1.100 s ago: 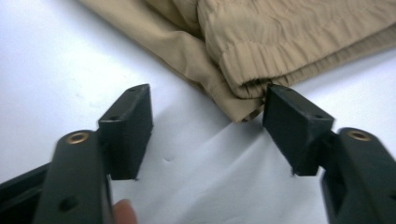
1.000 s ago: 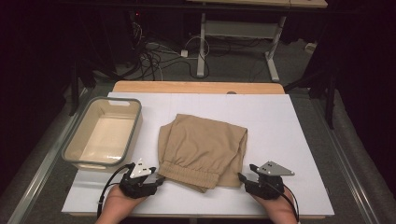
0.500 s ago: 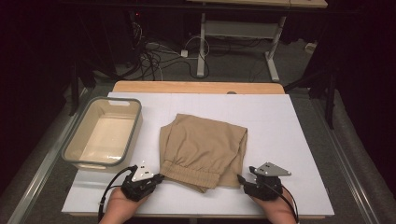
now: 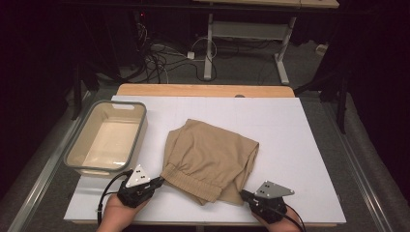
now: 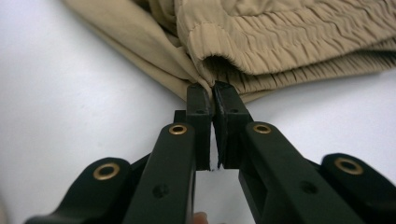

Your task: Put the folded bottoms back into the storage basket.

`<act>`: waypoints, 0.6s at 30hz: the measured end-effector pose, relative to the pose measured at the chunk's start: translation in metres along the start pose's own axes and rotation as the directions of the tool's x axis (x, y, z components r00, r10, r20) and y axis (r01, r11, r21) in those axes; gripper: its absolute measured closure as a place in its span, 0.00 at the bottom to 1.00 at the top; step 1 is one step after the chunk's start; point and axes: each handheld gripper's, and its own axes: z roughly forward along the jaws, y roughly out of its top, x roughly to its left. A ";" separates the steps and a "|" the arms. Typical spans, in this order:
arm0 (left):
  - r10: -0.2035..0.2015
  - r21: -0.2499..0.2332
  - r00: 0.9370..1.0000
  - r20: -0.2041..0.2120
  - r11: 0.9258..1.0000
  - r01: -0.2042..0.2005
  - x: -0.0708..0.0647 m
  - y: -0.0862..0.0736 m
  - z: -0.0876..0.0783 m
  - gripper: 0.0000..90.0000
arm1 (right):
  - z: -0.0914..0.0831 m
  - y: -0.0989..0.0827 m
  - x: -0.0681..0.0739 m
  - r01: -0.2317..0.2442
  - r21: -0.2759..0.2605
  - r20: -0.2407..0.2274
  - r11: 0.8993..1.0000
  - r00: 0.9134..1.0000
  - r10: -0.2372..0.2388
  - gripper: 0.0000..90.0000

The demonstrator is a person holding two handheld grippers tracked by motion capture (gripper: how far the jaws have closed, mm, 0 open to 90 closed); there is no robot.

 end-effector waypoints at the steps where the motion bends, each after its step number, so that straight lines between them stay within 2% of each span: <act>1: -0.006 0.004 1.000 -0.005 1.000 0.006 0.001 -0.002 -0.001 0.92 | 0.000 0.000 0.003 0.012 -0.001 0.005 1.000 1.000 -0.012 0.91; 2: -0.012 0.002 1.000 -0.003 1.000 0.012 0.001 -0.002 -0.003 0.85 | -0.001 0.000 0.003 0.022 -0.004 -0.001 1.000 1.000 -0.022 0.82; 3: -0.019 -0.010 1.000 0.003 1.000 0.019 0.002 -0.004 -0.007 0.79 | -0.002 0.001 0.002 0.014 -0.007 -0.009 1.000 1.000 -0.014 0.78; 5: -0.018 -0.067 1.000 0.015 0.998 0.019 0.002 -0.006 -0.017 0.61 | -0.004 0.000 -0.001 -0.002 -0.025 -0.005 1.000 1.000 0.002 0.70; 7: -0.025 -0.105 1.000 0.012 0.994 0.026 0.000 -0.004 -0.025 0.45 | -0.006 0.000 -0.003 -0.012 -0.038 0.002 0.999 1.000 0.012 0.63; 8: -0.022 -0.132 0.999 0.025 0.991 0.025 -0.002 0.000 -0.029 0.43 | -0.007 0.000 -0.004 -0.017 -0.047 0.008 0.999 1.000 0.018 0.60; 10: -0.014 -0.156 0.999 0.035 0.988 0.019 -0.005 0.007 -0.029 0.43 | -0.008 0.000 -0.006 -0.020 -0.065 0.017 0.998 1.000 0.021 0.54; 14: -0.039 -0.163 0.999 0.007 0.986 0.040 0.000 0.027 -0.014 0.43 | -0.009 -0.001 -0.012 -0.034 -0.081 0.044 0.996 0.998 0.037 0.45; 16: -0.079 -0.135 0.997 0.010 0.988 0.080 0.008 0.032 -0.004 0.43 | -0.009 -0.002 -0.014 -0.040 -0.084 0.052 0.996 0.998 0.045 0.44; 18: -0.109 -0.073 0.994 0.006 0.991 0.109 0.014 0.033 0.006 0.37 | -0.009 -0.002 -0.015 -0.048 -0.088 0.053 0.995 0.997 0.053 0.44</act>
